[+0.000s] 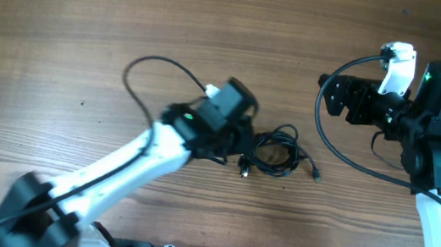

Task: Untangle cables
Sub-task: 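Reach the left gripper down and grasp the black cable coil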

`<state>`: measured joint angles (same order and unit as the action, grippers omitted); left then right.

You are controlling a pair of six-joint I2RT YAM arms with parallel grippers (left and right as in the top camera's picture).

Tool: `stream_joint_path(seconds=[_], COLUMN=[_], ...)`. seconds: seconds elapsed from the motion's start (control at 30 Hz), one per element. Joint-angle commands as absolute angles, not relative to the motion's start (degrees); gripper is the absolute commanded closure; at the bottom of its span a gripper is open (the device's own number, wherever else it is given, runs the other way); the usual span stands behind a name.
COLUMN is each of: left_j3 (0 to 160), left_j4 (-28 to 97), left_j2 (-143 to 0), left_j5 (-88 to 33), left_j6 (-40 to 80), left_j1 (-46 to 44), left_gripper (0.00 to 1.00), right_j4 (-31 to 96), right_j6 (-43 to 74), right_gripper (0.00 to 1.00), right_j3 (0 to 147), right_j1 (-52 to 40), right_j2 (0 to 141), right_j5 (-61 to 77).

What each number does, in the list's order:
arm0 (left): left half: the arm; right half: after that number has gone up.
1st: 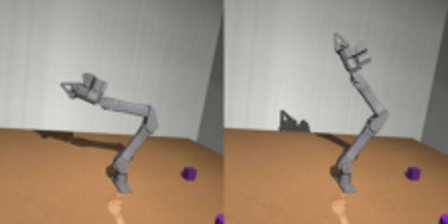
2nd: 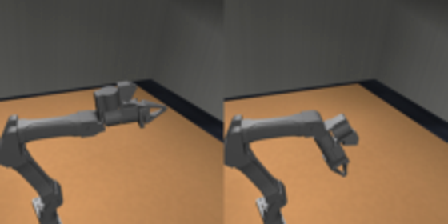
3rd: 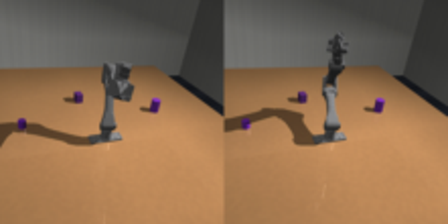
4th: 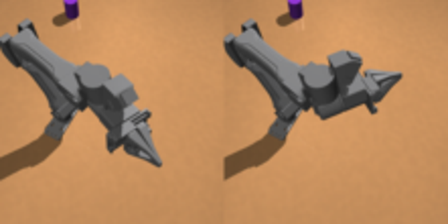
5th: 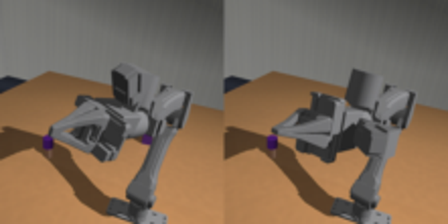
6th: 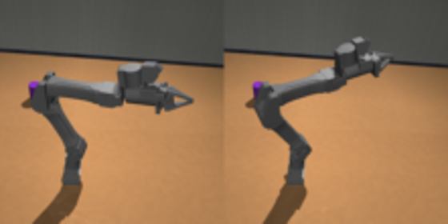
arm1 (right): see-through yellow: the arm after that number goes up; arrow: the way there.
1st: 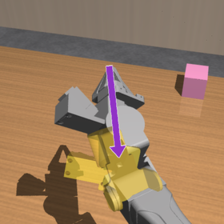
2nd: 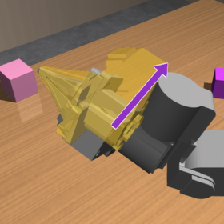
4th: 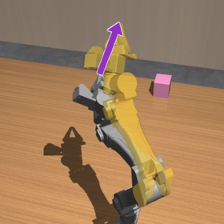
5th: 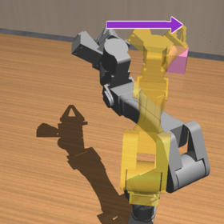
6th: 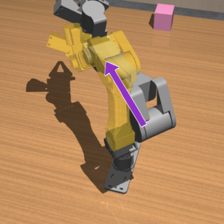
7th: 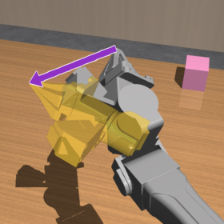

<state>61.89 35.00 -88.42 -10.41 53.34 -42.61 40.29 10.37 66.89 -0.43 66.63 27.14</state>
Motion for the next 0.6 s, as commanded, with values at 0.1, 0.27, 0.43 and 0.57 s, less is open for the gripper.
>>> stream_joint_path(seconds=[0.1, 0.27, 0.43, 0.57], left_j3=[62.63, 62.63, 62.63, 62.63], left_j4=[33.34, 31.57, 30.57, 30.15], left_j2=[-96.29, -100.22, -103.26, -104.75], left_j5=[-6.48, -6.59, -8.32, -8.21], left_j6=[67.11, 62.81, 67.55, 69.73], left_j1=[-46.04, -46.28, -46.48, -46.54], left_gripper=[0.70, 0.65, 0.62, 0.63], right_j4=[40.95, 41.60, 41.69, 42.04], right_j6=[15.18, 15.14, 15.14, 15.16], right_gripper=[0.12, 0.12, 0.12, 0.12], right_j3=[68.20, 68.14, 68.14, 68.14], right_j1=[-0.25, -0.25, -0.25, -0.25], right_j2=[66.65, 66.65, 66.65, 66.65], right_j5=[24.62, 24.62, 24.62, 24.62])
